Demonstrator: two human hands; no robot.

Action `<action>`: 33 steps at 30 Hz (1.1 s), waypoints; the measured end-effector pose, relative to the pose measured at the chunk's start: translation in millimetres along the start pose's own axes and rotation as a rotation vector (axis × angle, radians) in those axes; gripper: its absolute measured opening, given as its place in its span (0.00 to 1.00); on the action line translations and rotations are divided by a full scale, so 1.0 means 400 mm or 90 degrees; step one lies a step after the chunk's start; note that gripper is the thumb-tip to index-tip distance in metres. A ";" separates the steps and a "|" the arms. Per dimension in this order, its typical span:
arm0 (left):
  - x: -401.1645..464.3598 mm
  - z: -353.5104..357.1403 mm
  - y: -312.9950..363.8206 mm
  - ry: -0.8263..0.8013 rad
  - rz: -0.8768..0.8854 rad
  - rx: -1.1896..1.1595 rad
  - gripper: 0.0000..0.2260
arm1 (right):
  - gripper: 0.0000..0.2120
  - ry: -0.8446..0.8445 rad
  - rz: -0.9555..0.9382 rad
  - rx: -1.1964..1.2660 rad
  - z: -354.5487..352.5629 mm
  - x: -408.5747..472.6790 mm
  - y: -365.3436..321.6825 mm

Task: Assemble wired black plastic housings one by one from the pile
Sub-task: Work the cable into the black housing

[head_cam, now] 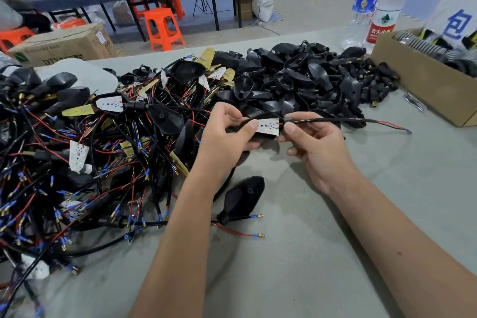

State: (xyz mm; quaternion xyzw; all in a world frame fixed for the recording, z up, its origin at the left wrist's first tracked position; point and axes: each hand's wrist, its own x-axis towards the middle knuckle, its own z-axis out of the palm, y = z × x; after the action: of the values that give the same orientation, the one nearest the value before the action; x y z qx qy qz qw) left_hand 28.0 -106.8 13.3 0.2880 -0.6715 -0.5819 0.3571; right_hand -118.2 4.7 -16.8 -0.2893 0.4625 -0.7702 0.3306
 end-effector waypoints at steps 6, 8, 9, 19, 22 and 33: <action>0.001 0.031 -0.010 0.180 0.004 0.071 0.09 | 0.09 0.049 -0.038 -0.015 -0.004 0.004 0.005; -0.001 0.043 -0.014 0.201 -0.006 0.117 0.08 | 0.09 0.054 -0.046 -0.026 -0.003 0.005 0.007; -0.003 0.049 -0.015 0.205 -0.010 0.130 0.09 | 0.09 0.053 -0.049 -0.034 -0.002 0.004 0.008; 0.000 0.064 -0.019 0.229 -0.072 0.036 0.06 | 0.08 0.021 -0.036 -0.062 0.007 -0.004 0.005; 0.003 0.056 -0.019 0.243 -0.078 -0.036 0.06 | 0.06 0.039 -0.009 -0.047 0.006 -0.001 0.005; -0.001 0.055 -0.030 0.276 -0.072 -0.045 0.10 | 0.09 0.039 0.030 0.042 0.010 0.001 -0.010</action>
State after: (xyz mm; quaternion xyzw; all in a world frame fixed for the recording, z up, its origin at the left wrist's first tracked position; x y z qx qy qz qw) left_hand 9.9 -95.6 -0.3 0.4308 -0.5410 -0.5484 0.4701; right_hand -116.5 3.9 -11.4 -0.2436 0.4538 -0.7852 0.3438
